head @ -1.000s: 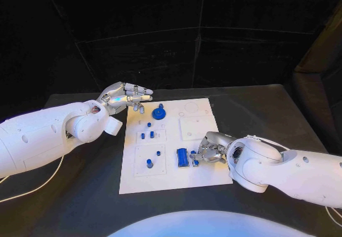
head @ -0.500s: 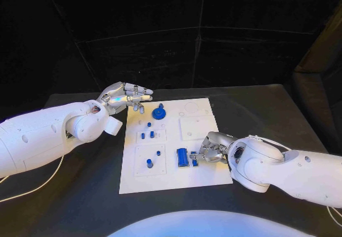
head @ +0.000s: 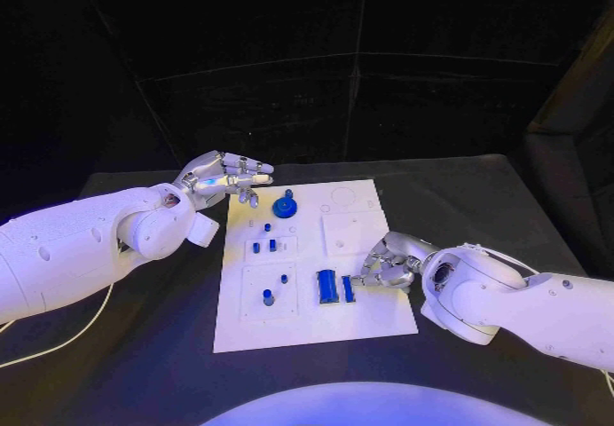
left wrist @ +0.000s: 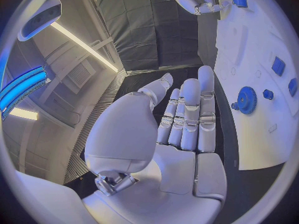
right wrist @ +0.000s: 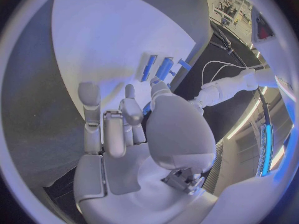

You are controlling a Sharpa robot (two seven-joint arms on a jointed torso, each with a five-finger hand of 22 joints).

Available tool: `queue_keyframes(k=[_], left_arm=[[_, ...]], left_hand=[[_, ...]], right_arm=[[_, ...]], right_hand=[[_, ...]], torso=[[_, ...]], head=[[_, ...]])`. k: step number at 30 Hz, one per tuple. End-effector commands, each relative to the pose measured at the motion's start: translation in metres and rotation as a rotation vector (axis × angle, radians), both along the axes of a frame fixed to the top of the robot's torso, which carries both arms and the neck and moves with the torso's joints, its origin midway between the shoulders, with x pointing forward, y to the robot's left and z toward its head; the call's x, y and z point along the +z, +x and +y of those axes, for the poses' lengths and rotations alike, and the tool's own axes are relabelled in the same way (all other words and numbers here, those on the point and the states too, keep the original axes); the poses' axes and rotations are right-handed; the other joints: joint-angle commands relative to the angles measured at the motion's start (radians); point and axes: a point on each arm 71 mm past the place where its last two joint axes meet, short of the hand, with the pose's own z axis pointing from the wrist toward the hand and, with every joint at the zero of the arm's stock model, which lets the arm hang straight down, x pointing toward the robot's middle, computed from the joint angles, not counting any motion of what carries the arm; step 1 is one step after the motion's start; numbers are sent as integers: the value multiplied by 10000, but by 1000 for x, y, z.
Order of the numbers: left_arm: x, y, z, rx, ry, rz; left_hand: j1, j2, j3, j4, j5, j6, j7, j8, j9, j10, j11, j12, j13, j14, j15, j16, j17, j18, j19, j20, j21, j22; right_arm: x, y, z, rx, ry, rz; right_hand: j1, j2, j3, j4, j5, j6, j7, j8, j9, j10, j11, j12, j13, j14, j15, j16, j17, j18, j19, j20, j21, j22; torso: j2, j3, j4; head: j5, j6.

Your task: Assemble the parts on the task board

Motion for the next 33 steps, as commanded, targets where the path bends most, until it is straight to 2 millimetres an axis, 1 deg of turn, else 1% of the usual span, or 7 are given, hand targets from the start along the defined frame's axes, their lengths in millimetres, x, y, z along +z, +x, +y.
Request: queue_keyframes(k=[1, 5, 15, 21, 30, 31, 33], left_arm=[[3, 1, 1, 159, -135, -242], [4, 4, 2, 618, -424, -378], [1, 22, 13, 2524, -1283, -707], [-8, 35, 10, 3300, -1417, -826], [-20, 44, 4, 3911, -1458, -881], [-23, 41, 2, 3309, -1111, -530], [-24, 40, 1, 3346, -1098, -527]], left_hand=[[-74, 81, -56, 8, -21, -37, -18, 58, 2, -55, -3, 93, -8, -92, -6, 35, -25, 133, 13, 74, -65, -23], [-110, 143, -68, 32, 34, 110, -108, 209, 26, 23, -58, 227, -10, -722, -19, -597, -373, 142, -511, 79, -503, -256], [-345, 157, 430, 254, -19, 225, -197, 111, -20, 308, 144, -809, -213, -2370, 756, -5595, -2805, -26, -3675, 877, -3805, -2437], [-378, 84, 333, 312, -29, 82, -230, -256, -30, 191, 403, -1713, -212, -2771, 1160, -7322, -3620, 134, -4504, 1461, -4869, -3350], [-326, 157, 85, 324, -35, 96, -304, -444, -29, 282, 504, -2247, -207, -2428, 1216, -8139, -3986, 176, -4340, 1546, -5116, -3821], [-4198, 1012, -1032, 691, -541, -2899, -755, -1088, -680, -2910, -21, -3129, -823, -5308, 753, -8732, -4280, -503, -6626, 728, -5389, -4643], [-4810, 1012, -1263, 691, -541, -3399, -872, -1088, -680, -3415, -86, -3129, -823, -5717, 683, -8865, -5025, -502, -6940, 593, -6121, -4799]], right_arm=[[13, 12, -3, -62, 3059, -639], [25, 39, -16, -324, 5418, -915], [40, 113, -37, -937, 8778, -1923], [34, 148, -42, -1607, 9222, -2553], [30, 165, -29, -1516, 9587, -2692], [27, 164, -31, -1803, 8829, -2621], [27, 163, -30, -1851, 8879, -2634]], right_hand=[[331, 117, -74, -61, -62, -236, 118, -191, -119, -894, 116, -2115, -1436, 108, 125, -973, -1065, 350, -757, 110, -1099, -1531], [1281, 607, 44, -369, -141, -467, 435, -517, -358, -2551, 435, -5793, -4150, -1853, 439, -5888, -6683, 385, -1644, 418, -2742, -2676], [2488, 1049, 548, -1009, -920, -357, 1057, -1537, -1762, -2615, 1301, -9680, -9543, -3613, 1699, -12428, -10896, 485, -3396, 1850, -7059, -5285], [2500, 1121, 896, -1408, -1051, -331, 1039, -1537, -2306, -2520, 1374, -9769, -10675, -3216, 1687, -13202, -11657, 430, -3058, 1871, -7627, -5684], [2181, 1042, 1064, -1803, -1272, -366, 1116, -1553, -2760, -2556, 1419, -9790, -11358, -3151, 1778, -13776, -12221, 431, -3179, 2070, -8363, -6136], [-2025, 1150, 531, -2345, -1716, -3349, 494, -2172, -3086, -5930, 953, -10425, -11987, -6585, 1402, -14469, -13003, -213, -5883, 1293, -9027, -6920], [-2736, 1150, 531, -2345, -1817, -3796, 438, -2172, -3158, -6441, 919, -10425, -11987, -7118, 697, -14469, -13003, -212, -6283, 1227, -9158, -6920]], torso=[[-53, -17, 13], [-126, -41, 23], [-539, -119, 66], [-747, -90, 113], [-906, -59, 194], [-846, -70, 133], [-871, -69, 121]], head=[[-53, 120], [-119, 326], [-338, 1271], [-188, 1791], [-130, 1854], [-166, 1801], [-122, 1806]])
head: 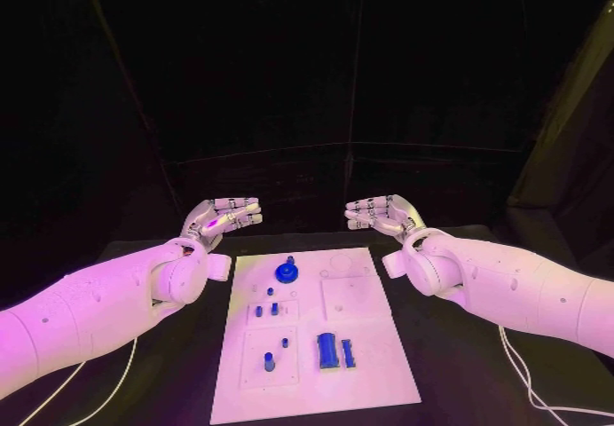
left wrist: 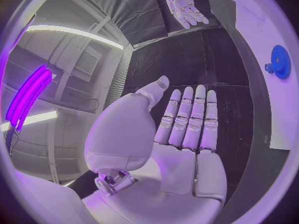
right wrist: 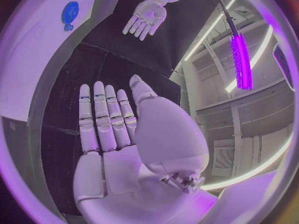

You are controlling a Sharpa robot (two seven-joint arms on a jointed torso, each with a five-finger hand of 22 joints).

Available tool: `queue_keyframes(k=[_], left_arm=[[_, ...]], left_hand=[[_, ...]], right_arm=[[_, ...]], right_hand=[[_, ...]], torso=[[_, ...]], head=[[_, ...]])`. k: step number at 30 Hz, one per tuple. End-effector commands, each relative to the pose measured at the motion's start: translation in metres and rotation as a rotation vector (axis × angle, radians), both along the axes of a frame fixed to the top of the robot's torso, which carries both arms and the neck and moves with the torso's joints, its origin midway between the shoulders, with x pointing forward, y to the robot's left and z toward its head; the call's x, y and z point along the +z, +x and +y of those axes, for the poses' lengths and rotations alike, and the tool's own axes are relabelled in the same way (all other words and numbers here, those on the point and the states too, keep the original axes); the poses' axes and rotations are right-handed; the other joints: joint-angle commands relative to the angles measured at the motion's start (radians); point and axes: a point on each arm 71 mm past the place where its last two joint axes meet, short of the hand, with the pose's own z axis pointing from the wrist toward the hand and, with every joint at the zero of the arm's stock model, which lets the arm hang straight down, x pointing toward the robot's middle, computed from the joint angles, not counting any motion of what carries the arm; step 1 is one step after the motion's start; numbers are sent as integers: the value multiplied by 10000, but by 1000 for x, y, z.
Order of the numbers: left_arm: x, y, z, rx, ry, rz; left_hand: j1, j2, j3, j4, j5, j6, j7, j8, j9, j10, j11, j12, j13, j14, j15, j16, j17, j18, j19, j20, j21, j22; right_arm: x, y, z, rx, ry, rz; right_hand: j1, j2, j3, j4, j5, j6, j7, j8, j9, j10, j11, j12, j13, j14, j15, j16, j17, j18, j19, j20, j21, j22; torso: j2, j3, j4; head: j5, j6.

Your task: Assemble the parts on the task board

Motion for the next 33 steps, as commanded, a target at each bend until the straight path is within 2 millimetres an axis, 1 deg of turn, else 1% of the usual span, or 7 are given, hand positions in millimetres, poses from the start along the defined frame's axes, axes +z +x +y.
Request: queue_keyframes(k=[1, 14, 15, 18, 19, 21, 33], left_arm=[[0, -2, -1, 41, 28, -1], [-6, -45, -21, 1276, 456, 169], [-5, -50, -23, 1405, 504, 180], [-4, -63, -28, 1744, 635, 207], [-4, -67, -29, 1844, 675, 213], [-3, -74, -31, 2013, 742, 223], [0, -88, -36, 2362, 884, 237]], left_hand=[[-3929, 663, -1189, 282, -402, -3055, -505, -505, -504, -3225, -522, -686, -479, -2869, -472, -650, -972, -507, -2256, -842, -950, -861], [-7308, 663, -2214, 282, -402, -5691, -1561, -505, -504, -6003, -1589, -686, -479, -5341, -1440, -1206, -972, -882, -4203, -1570, -950, -1602], [-7500, 663, -2273, 282, -402, -5843, -1561, -505, -504, -6159, -1589, -686, -479, -5484, -1440, -1238, -972, -882, -4314, -1613, -950, -1645], [-8007, 663, -2425, 282, -402, -6242, -1561, -505, -504, -6578, -1589, -686, -479, -5852, -1440, -1983, -972, -990, -4607, -1718, -950, -1755], [-8115, 663, -2457, 282, -402, -6324, -1561, -505, -504, -6665, -1589, -686, -479, -5931, -1440, -1983, -972, -1691, -4667, -1744, -950, -1779], [-8449, 663, -2556, 282, -402, -6582, -1561, -505, -504, -6941, -1589, -686, -479, -6176, -1440, -1983, -972, -1691, -4860, -1817, -950, -1853], [-9828, 663, -3639, 282, -402, -7657, -1561, -505, -504, -8071, -1589, -686, -479, -7182, -1440, -1983, -972, -1691, -5629, -2582, -950, -2635]], right_arm=[[0, -2, 0, -107, 53, 13], [1, -52, 24, -1526, 1556, 468], [2, -56, 26, -1638, 1648, 532], [3, -67, 30, -1914, 1858, 705], [3, -70, 31, -1988, 1910, 755], [3, -75, 33, -2100, 1985, 835], [4, -79, 34, -2205, 2053, 914]], right_hand=[[-4295, 88, -404, -450, -485, -2994, -576, -494, -352, -3395, -426, -511, -500, -3463, -966, -546, -621, -514, -2701, -738, -709, -620], [-8108, 88, -404, -450, -1517, -5658, -1092, -494, -1097, -6412, -1326, -511, -500, -6544, -966, -546, -621, -902, -5104, -1392, -1334, -620], [-8309, 88, -404, -450, -1517, -5798, -1801, -494, -1097, -6571, -1326, -511, -500, -6706, -966, -546, -621, -901, -5235, -1425, -1363, -620], [-8869, 88, -404, -450, -1517, -6185, -1801, -494, -1097, -7021, -1326, -511, -500, -7159, -966, -546, -621, -1712, -5585, -1524, -1450, -620], [-9000, 88, -404, -450, -1517, -6274, -1801, -494, -1097, -7125, -1326, -511, -500, -7265, -966, -546, -621, -1011, -5665, -1549, -1476, -620], [-9359, 88, -404, -450, -1517, -6528, -1801, -494, -1097, -7405, -1326, -511, -500, -7556, -966, -546, -621, -1011, -5894, -2289, -2192, -620], [-10901, 88, -404, -450, -1517, -7606, -1801, -494, -1097, -8621, -1326, -511, -500, -8798, -966, -546, -621, -1712, -6860, -2289, -2192, -620]], torso=[[-32, -1, -35], [-332, 11, -173], [-332, 11, -173], [-332, 11, -173], [-332, 11, -173], [-332, 11, -173], [-332, 11, -173]], head=[[68, -8], [582, 59], [582, 59], [582, 59], [582, 59], [582, 59], [582, 59]])
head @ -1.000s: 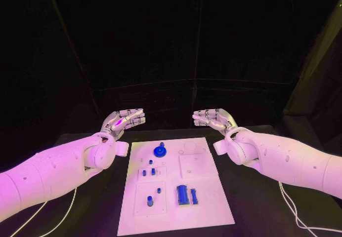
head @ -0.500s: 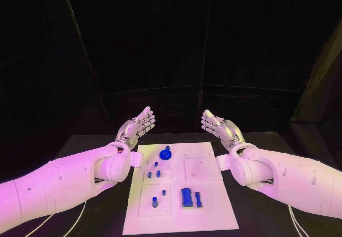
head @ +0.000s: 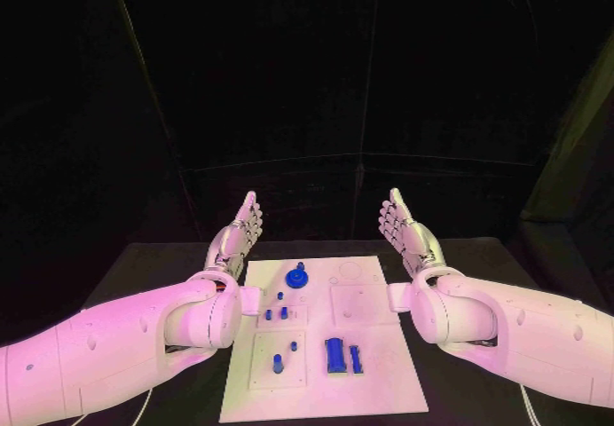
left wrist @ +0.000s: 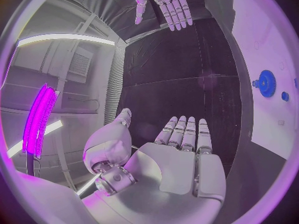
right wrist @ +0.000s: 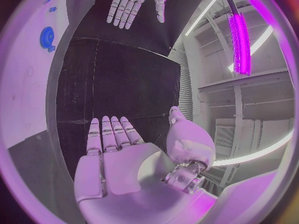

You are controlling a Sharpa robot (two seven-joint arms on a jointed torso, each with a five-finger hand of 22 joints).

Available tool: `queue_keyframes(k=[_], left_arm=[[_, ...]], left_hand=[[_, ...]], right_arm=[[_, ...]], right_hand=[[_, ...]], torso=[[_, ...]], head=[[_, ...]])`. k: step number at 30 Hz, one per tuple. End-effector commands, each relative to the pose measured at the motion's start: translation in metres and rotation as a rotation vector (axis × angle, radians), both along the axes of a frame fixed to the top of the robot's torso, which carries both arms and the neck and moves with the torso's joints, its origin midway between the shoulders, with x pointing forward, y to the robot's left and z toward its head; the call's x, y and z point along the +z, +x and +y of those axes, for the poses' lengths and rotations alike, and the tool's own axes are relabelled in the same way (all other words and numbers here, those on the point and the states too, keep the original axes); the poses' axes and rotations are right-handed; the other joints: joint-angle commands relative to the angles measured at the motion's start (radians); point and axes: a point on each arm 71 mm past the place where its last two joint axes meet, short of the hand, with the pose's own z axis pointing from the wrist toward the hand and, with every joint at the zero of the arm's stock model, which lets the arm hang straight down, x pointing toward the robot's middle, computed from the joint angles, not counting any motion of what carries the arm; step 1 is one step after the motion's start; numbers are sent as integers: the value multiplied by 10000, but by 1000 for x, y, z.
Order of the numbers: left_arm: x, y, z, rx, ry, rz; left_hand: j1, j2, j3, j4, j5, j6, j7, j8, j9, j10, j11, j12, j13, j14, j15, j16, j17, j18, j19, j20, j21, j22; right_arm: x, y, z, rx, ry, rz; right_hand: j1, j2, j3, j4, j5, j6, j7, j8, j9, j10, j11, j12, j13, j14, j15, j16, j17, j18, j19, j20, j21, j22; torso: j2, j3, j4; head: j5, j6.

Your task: Assemble the parts on the task board

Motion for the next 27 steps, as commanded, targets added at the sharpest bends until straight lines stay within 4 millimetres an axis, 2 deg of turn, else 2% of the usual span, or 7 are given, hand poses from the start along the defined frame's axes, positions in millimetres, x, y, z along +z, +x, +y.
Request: queue_keyframes(k=[1, 19, 20, 22, 23, 25, 27], left_arm=[[4, 0, 3, 421, 354, -389], [4, 0, 3, 421, 354, -389], [4, 0, 3, 421, 354, -389], [4, 0, 3, 421, 354, -389], [4, 0, 3, 421, 354, -389], [4, 0, 3, 421, 354, -389], [4, 0, 3, 421, 354, -389]], left_hand=[[-984, 0, -916, 9, -38, -762, -34, -40, -11, -813, -35, -69, -11, -724, -22, -113, -18, -213, -581, -215, -39, -256], [-2070, 0, -916, 9, -38, -1617, -34, -40, -11, -1716, -35, -69, -11, -1512, -22, -113, -18, -213, -1805, -215, -39, -256], [-2098, 0, -916, 9, -38, -1642, -34, -40, -11, -1720, -35, -69, -11, -1521, -22, -113, -18, -213, -1805, -215, -39, -256], [-2178, 0, -916, 9, -38, -1667, -34, -40, -11, -1801, -35, -69, -11, -2259, -22, -113, -18, -213, -1805, -215, -39, -256], [-2184, 0, -916, 9, -38, -2403, -34, -40, -11, -1805, -35, -69, -11, -2259, -22, -113, -18, -213, -1805, -215, -39, -256], [-2259, 0, -916, 9, -38, -2403, -34, -40, -11, -2541, -35, -69, -11, -2259, -22, -113, -18, -213, -1805, -215, -39, -256], [-3090, 0, -916, 9, -38, -2403, -34, -40, -11, -2541, -35, -69, -11, -2259, -22, -113, -18, -213, -1805, -215, -39, -256]], right_arm=[[2, 0, -2, -349, -10, -93], [2, 0, -2, -349, -10, -93], [2, 0, -2, -349, -10, -93], [2, 0, -2, -349, -10, -93], [2, 0, -2, -349, -10, -93], [2, 0, -2, -349, -10, -93], [2, 0, -2, -349, -10, -93]], right_hand=[[-1105, -2, -13, -59, -64, -762, -62, -39, -21, -871, -18, -36, -13, -889, -10, -47, -12, -299, -688, -149, -145, -12], [-2340, -2, -13, -59, -64, -1610, -62, -39, -21, -1829, -18, -36, -13, -1867, -10, -47, -12, -299, -1452, -149, -145, -12], [-2479, -2, -13, -59, -64, -2406, -62, -39, -21, -1963, -18, -36, -13, -1995, -10, -47, -12, -299, -2187, -149, -145, -12], [-3464, -2, -13, -59, -64, -2406, -62, -39, -21, -2740, -18, -36, -13, -2788, -10, -47, -12, -299, -2187, -149, -145, -12], [-3464, -2, -13, -59, -64, -2406, -62, -39, -21, -2740, -18, -36, -13, -2788, -10, -47, -12, -299, -2187, -149, -145, -12], [-3464, -2, -13, -59, -64, -2406, -62, -39, -21, -2740, -18, -36, -13, -2788, -10, -47, -12, -299, -2187, -149, -145, -12], [-3464, -2, -13, -59, -64, -2406, -62, -39, -21, -2740, -18, -36, -13, -2788, -10, -47, -12, -299, -2187, -149, -145, -12]], torso=[[-1, 0, -1], [-1, 0, -1], [-1, 0, -1], [-1, 0, -1], [-1, 0, -1], [-1, 0, -1], [-1, 0, -1]], head=[[1, -1], [1, -1], [1, -1], [1, -1], [1, -1], [1, -1], [1, -1]])
